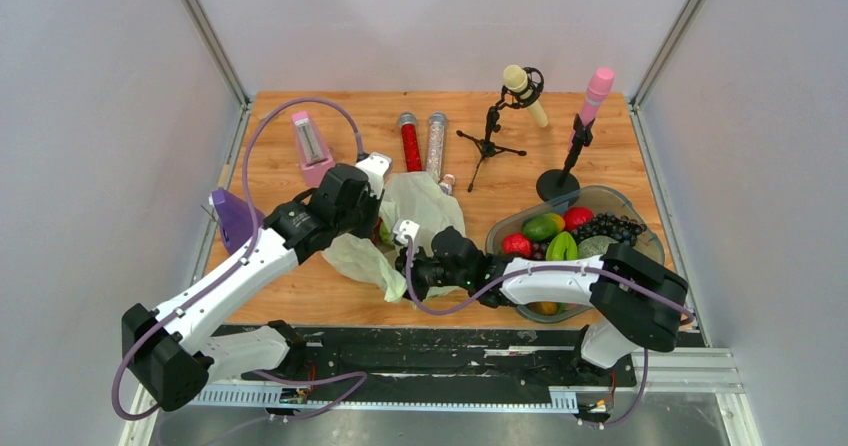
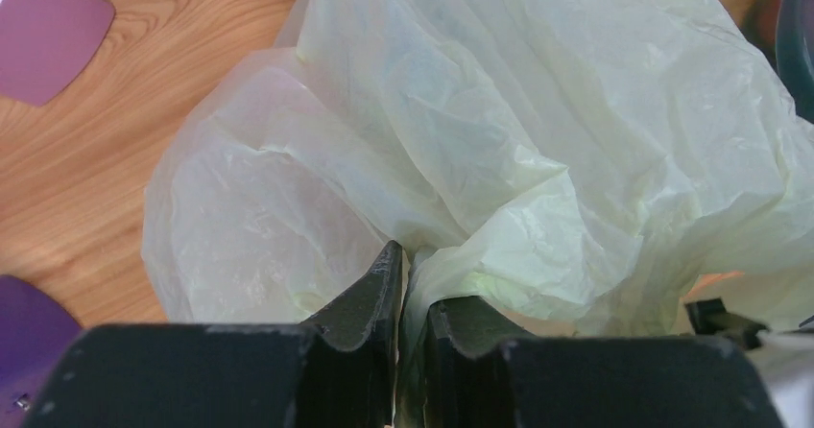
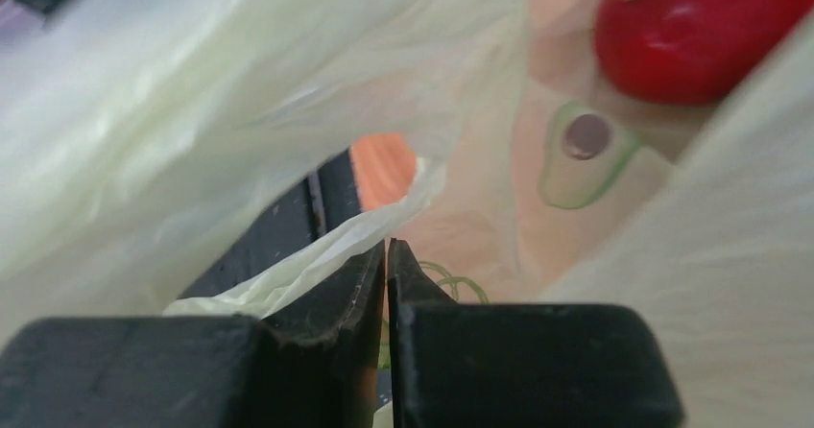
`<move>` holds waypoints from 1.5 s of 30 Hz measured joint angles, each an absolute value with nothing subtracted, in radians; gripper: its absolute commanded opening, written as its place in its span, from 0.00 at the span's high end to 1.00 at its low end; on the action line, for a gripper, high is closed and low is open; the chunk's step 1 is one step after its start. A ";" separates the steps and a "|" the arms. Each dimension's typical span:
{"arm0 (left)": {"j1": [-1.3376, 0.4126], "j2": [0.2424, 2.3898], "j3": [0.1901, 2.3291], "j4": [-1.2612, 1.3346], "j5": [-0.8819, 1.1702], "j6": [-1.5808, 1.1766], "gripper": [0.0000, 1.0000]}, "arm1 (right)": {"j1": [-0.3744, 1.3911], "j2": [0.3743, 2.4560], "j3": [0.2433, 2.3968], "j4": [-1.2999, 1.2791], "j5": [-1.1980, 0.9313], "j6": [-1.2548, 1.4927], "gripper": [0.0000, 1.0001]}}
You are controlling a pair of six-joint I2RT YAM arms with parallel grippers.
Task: Untie the knot of the plastic bag and take out the fruit
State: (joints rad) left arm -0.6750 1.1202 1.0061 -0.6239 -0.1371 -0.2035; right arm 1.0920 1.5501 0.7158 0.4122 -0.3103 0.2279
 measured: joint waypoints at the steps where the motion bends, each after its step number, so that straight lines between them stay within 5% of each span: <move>1: -0.675 1.120 1.001 -0.620 -0.138 -0.208 0.81 | 1.100 1.558 0.716 0.418 -0.337 0.220 0.93; 8: -0.675 1.120 0.973 -0.609 -0.141 -0.226 0.78 | 1.124 1.607 0.716 0.389 -0.500 0.152 0.82; 20: -0.675 1.046 0.935 -0.598 -0.138 -0.226 0.85 | 1.084 1.431 0.716 0.349 -0.255 0.160 0.98; 36: -0.675 0.966 0.874 -0.579 -0.105 -0.238 0.88 | 1.032 1.583 0.838 0.358 -0.160 0.273 0.92; 45: -0.675 0.956 0.858 -0.568 -0.091 -0.249 0.89 | 0.981 1.683 0.947 0.285 0.075 0.376 0.66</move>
